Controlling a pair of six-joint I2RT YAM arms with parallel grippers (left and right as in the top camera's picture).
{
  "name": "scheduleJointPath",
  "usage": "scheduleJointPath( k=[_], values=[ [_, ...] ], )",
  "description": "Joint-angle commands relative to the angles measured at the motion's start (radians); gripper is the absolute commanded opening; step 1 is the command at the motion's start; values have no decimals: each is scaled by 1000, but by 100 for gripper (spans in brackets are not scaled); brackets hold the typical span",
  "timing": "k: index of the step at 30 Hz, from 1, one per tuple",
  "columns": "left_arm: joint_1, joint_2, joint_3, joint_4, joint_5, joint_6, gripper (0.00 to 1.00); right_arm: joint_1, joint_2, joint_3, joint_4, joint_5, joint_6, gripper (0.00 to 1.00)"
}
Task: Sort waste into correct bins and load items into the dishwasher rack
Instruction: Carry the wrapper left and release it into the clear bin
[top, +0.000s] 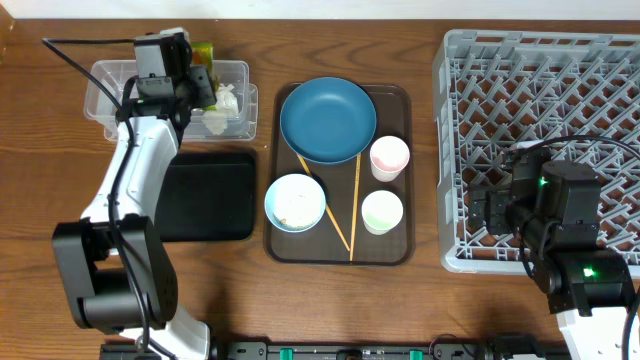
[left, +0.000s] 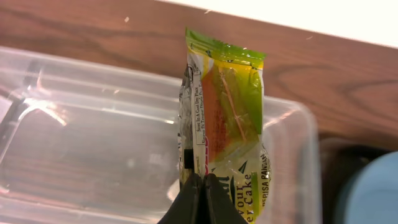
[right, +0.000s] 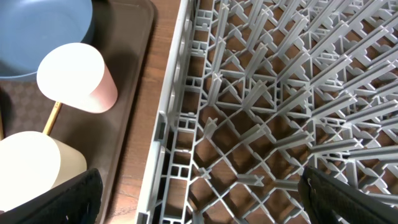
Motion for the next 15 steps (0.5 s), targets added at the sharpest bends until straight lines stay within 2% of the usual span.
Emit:
scheduleJointPath(
  k=[1, 2, 4, 6, 13, 15],
  values=[
    [19, 15, 9, 1, -16, 2, 14, -19, -4, 23, -4, -7, 2, 99],
    [23, 15, 9, 1, -16, 2, 17, -19, -4, 23, -3, -7, 2, 99],
    [29, 15, 9, -1, -16, 2, 29, -19, -4, 23, -3, -7, 2, 99],
    [29, 13, 9, -4, -16, 2, 36, -19, -4, 23, -3, -7, 2, 99],
    [8, -65, 10, -31, -15, 2, 40, -19, -4, 23, -2, -7, 2, 99],
    [-14, -109, 10, -77, -13, 2, 48, -19, -4, 23, -1, -7, 2, 99]
  ],
)
